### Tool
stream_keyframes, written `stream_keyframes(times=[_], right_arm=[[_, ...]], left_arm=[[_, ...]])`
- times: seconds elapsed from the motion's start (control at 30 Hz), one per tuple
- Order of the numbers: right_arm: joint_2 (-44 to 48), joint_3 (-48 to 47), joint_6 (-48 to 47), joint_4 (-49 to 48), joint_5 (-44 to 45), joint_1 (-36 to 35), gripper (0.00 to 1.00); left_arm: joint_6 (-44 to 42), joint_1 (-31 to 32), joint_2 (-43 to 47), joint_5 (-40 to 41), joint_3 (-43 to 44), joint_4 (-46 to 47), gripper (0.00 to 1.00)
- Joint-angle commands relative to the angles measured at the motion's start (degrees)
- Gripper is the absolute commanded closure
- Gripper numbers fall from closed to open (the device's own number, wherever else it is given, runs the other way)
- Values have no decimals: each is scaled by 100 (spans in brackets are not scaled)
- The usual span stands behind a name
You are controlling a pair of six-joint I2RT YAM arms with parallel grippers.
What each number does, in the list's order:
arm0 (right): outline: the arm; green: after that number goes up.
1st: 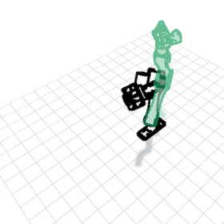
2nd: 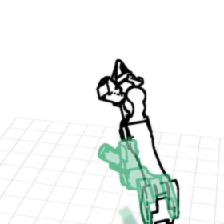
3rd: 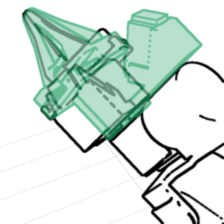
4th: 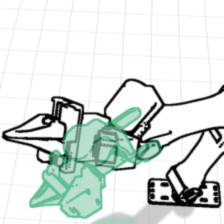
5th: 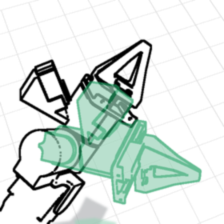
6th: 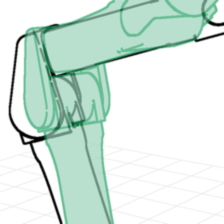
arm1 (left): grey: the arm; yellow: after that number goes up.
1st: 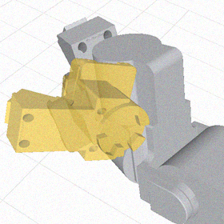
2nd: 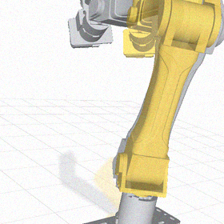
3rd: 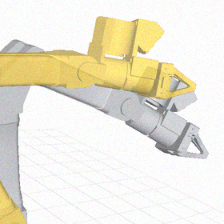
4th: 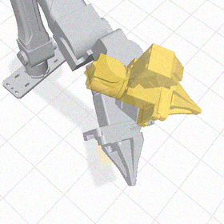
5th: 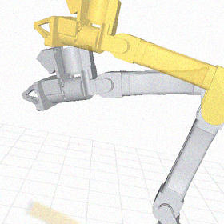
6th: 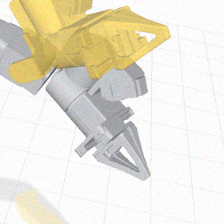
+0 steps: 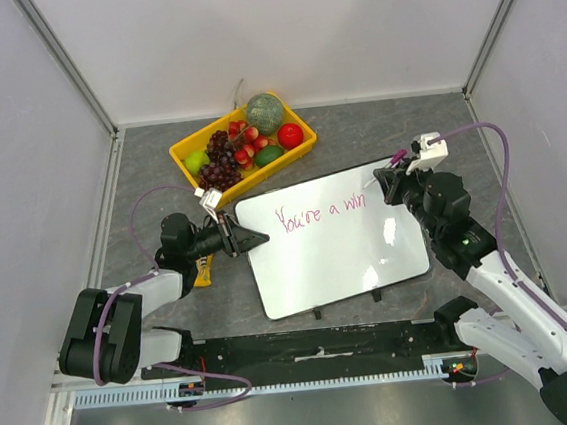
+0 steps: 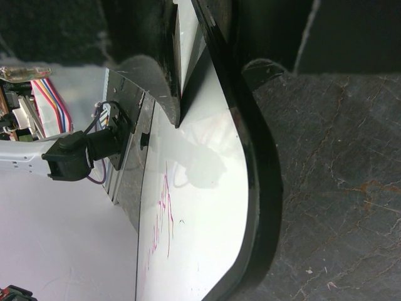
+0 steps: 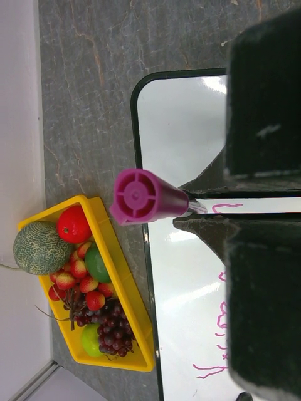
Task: Write a sentence on the whiteboard
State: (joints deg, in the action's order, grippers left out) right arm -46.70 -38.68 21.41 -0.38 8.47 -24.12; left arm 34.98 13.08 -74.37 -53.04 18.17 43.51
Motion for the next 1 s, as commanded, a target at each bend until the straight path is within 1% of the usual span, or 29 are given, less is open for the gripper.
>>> stream_keyframes(times=[0.0,0.57,0.97], right_arm=[[64,53,-58,-173,58,30,100],[-67,387,-67,-217,313,30,100],[196,624,-75,-24,217,21,100]], left_arm=[[-1090,160,-113,250,-60,-352,98],[-1090,160,-113,232,-68,-352,98],[-1090,160,-130,241,-60,-352,98]])
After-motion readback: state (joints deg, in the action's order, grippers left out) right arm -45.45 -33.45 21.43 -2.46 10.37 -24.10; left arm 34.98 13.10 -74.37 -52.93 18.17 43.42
